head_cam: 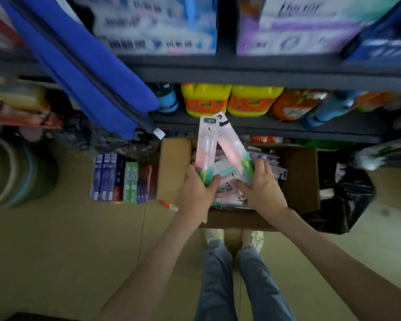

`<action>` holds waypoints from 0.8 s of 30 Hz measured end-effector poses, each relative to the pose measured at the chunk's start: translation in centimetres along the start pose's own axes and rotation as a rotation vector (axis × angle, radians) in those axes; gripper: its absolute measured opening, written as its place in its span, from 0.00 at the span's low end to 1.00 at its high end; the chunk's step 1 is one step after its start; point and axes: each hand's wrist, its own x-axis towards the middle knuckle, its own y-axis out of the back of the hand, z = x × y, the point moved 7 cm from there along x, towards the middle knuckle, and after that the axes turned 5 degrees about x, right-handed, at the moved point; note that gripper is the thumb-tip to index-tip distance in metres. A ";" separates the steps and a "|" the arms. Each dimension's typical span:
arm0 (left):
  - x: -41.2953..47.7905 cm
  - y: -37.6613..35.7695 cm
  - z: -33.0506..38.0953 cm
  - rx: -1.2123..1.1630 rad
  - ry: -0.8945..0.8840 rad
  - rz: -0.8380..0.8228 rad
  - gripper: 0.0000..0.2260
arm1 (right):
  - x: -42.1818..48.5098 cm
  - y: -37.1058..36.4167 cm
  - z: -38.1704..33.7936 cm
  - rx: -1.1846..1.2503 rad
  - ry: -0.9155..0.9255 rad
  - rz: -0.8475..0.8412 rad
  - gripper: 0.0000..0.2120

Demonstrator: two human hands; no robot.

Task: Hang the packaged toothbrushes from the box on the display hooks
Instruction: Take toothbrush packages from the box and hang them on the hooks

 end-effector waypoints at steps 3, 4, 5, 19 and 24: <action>-2.6 4.9 6.2 -0.052 -0.110 -0.002 0.18 | -2.6 6.1 -5.9 0.070 0.130 0.154 0.33; -3.5 6.7 8.3 -0.056 -0.155 0.015 0.18 | -3.5 8.2 -7.7 0.090 0.171 0.208 0.34; -4.5 8.6 10.4 -0.050 -0.203 0.038 0.17 | -4.5 10.3 -9.5 0.099 0.203 0.256 0.35; -16.6 24.7 34.6 -0.054 -0.832 0.470 0.22 | -12.7 35.4 -22.7 0.116 0.498 0.785 0.34; -19.4 26.1 41.1 -0.115 -0.903 0.526 0.33 | -14.5 42.8 -24.4 0.123 0.556 0.860 0.38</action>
